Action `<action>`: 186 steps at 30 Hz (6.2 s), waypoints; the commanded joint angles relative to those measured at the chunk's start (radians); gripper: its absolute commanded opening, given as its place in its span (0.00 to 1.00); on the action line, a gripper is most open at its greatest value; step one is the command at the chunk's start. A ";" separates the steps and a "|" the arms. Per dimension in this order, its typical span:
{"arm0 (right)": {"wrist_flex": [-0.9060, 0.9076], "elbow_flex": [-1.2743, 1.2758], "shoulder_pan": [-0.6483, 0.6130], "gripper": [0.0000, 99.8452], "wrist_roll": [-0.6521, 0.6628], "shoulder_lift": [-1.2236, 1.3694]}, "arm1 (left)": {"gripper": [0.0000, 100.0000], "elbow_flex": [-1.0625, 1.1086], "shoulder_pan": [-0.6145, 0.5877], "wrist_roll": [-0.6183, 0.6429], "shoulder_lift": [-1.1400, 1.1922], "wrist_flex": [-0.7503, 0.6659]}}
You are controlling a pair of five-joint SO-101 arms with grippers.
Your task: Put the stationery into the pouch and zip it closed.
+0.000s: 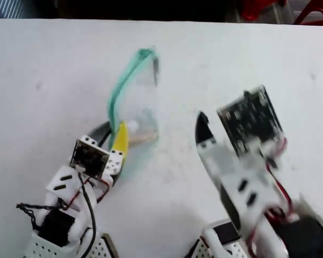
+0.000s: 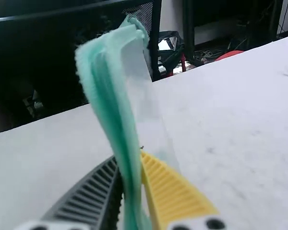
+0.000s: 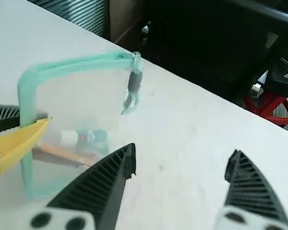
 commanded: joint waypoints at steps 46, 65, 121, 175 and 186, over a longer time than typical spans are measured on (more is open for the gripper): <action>-0.722 1.350 0.278 0.29 -0.129 -0.572 | 0.02 -0.450 -0.110 -0.299 0.753 -0.770; -0.828 1.378 0.427 0.29 -0.143 -0.576 | 0.02 -0.738 0.154 -0.430 1.577 -0.873; -0.530 0.810 0.484 0.02 -0.006 0.047 | 0.02 -1.034 -0.466 -0.104 1.742 0.310; -0.561 0.138 0.464 0.02 -0.094 1.225 | 0.02 -1.674 -0.295 0.037 2.296 0.707; -0.461 -0.141 0.334 0.02 -0.157 1.526 | 0.02 -1.633 -0.297 0.037 2.298 0.690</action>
